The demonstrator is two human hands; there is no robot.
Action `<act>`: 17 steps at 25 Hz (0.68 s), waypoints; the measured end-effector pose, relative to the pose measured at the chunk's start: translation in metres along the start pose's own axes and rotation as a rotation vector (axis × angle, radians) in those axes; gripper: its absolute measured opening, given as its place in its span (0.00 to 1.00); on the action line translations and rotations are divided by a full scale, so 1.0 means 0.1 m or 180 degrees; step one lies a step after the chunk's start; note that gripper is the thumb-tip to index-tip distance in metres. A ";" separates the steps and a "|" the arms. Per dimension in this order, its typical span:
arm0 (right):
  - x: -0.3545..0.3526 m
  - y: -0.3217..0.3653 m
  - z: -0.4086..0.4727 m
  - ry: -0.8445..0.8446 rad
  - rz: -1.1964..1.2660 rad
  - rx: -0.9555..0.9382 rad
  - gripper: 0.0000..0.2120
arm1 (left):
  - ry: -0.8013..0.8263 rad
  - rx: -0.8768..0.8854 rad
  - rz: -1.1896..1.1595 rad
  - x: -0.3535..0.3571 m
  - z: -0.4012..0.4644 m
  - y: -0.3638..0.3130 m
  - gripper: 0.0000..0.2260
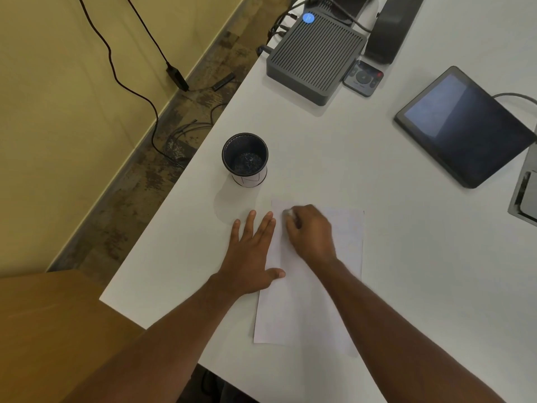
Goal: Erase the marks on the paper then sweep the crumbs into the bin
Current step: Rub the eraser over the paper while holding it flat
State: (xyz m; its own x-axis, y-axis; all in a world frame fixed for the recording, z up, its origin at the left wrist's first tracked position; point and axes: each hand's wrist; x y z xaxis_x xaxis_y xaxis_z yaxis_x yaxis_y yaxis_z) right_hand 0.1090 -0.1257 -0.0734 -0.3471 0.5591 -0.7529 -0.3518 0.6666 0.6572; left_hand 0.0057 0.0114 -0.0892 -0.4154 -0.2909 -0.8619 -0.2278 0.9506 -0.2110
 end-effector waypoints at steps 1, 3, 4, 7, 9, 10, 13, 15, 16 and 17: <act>-0.06 -0.07 0.10 -0.0164 -0.0013 0.0253 0.12 | 0.0008 0.0003 0.0023 0.00 0.00 0.00 0.52; -0.18 -0.15 0.23 -0.0552 0.0025 0.0681 0.14 | 0.0009 -0.0015 -0.0020 0.00 0.00 0.00 0.52; -0.17 -0.14 0.22 -0.0564 0.0073 0.0657 0.14 | 0.0002 -0.0049 -0.0080 0.00 0.00 0.00 0.52; 0.08 0.09 -0.06 0.0026 0.0151 -0.0057 0.08 | -0.0053 -0.0116 -0.0299 0.03 -0.01 0.03 0.54; 0.16 0.08 -0.11 0.0167 0.0112 -0.0231 0.08 | -0.0105 -0.0116 -0.0309 0.06 -0.01 0.05 0.54; 0.14 0.04 -0.06 0.0039 0.0060 -0.0097 0.09 | -0.0102 -0.0121 -0.0292 0.06 0.00 0.05 0.54; 0.06 0.01 0.03 -0.0469 0.0232 0.0464 0.09 | -0.0113 -0.0137 -0.0235 0.07 0.01 0.04 0.54; 0.08 0.05 -0.03 -0.0501 0.0284 0.0353 0.07 | -0.0152 -0.0151 -0.0303 0.09 0.02 0.05 0.54; 0.11 0.08 -0.08 -0.0406 0.0231 0.0272 0.07 | -0.0188 -0.0149 -0.0348 0.10 0.02 0.05 0.54; 0.12 0.09 -0.11 -0.0334 0.0188 0.0237 0.07 | -0.0246 -0.0133 -0.0349 0.12 0.01 0.06 0.53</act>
State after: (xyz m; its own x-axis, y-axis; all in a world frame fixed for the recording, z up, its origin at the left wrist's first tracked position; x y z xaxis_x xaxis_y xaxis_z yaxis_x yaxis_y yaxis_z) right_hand 0.0918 -0.1184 -0.0765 -0.2713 0.6444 -0.7150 -0.2666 0.6635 0.6991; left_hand 0.0002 0.0135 -0.1014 -0.3173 -0.3820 -0.8680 -0.3053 0.9077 -0.2879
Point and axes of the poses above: each hand's wrist, its own z-axis towards the middle knuckle, its own x-axis out of the palm, y = z × x, and after that the axes turned 7 degrees about -x, right-handed
